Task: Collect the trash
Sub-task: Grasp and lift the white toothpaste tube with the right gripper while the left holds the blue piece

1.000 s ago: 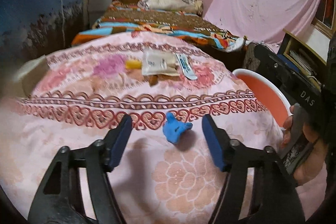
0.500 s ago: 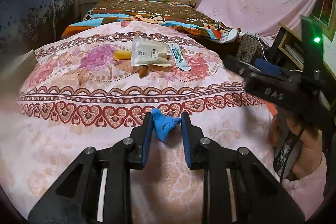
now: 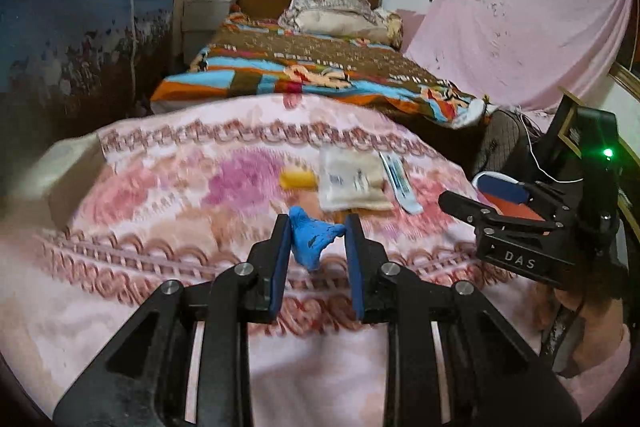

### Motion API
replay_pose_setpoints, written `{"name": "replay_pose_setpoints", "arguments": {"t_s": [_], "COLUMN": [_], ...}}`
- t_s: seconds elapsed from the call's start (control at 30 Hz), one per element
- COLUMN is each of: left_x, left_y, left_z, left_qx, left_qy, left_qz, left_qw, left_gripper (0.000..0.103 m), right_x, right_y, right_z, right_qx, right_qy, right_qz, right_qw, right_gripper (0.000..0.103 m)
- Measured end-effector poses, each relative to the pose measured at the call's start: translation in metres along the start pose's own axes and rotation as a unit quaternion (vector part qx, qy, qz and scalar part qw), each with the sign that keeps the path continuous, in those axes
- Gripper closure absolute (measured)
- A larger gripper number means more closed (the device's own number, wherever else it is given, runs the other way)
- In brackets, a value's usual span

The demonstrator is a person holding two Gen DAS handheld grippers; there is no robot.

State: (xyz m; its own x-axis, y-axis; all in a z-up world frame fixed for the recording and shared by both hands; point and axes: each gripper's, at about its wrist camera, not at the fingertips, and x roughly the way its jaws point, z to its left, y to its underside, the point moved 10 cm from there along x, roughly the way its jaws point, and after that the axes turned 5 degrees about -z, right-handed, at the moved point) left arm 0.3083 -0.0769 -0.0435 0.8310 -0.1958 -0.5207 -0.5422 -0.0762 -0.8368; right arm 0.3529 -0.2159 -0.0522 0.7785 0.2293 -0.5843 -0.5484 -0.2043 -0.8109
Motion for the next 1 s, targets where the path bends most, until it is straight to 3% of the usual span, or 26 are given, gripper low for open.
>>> {"name": "replay_pose_setpoints", "arguments": {"t_s": [0.1,0.3,0.53,0.6,0.63,0.87,1.0], "left_x": [0.006,0.021,0.028,0.027,0.026,0.016,0.01], "left_y": [-0.002,0.007,0.015,0.015,0.014,0.007,0.002], "left_z": [0.003,0.012,0.016,0.014,0.014,0.01,0.009], "left_qx": [0.01,-0.016,-0.033,-0.03,-0.029,-0.015,-0.01], "left_qy": [-0.008,-0.002,0.002,0.003,0.003,0.001,-0.001], "left_qz": [-0.005,0.025,0.044,0.041,0.04,0.013,-0.007], "left_qw": [0.9999,0.9996,0.9985,0.9987,0.9988,0.9998,0.9999], "left_gripper": [0.092,0.092,0.092,0.092,0.092,0.092,0.092], "right_x": [0.013,0.043,0.059,0.059,0.06,0.054,0.043], "right_y": [-0.004,0.001,0.004,0.004,0.004,0.001,-0.007], "right_z": [0.006,0.023,0.027,0.025,0.025,0.024,0.022], "right_qx": [0.001,-0.019,-0.031,-0.028,-0.027,-0.015,-0.009], "right_qy": [-0.016,-0.031,-0.022,-0.021,-0.024,-0.039,-0.038], "right_qz": [0.013,0.058,0.077,0.077,0.078,0.063,0.031], "right_qw": [1.0,0.998,0.996,0.996,0.996,0.997,0.999], "right_gripper": [0.053,0.06,0.061,0.08,0.083,0.084,0.084]}}
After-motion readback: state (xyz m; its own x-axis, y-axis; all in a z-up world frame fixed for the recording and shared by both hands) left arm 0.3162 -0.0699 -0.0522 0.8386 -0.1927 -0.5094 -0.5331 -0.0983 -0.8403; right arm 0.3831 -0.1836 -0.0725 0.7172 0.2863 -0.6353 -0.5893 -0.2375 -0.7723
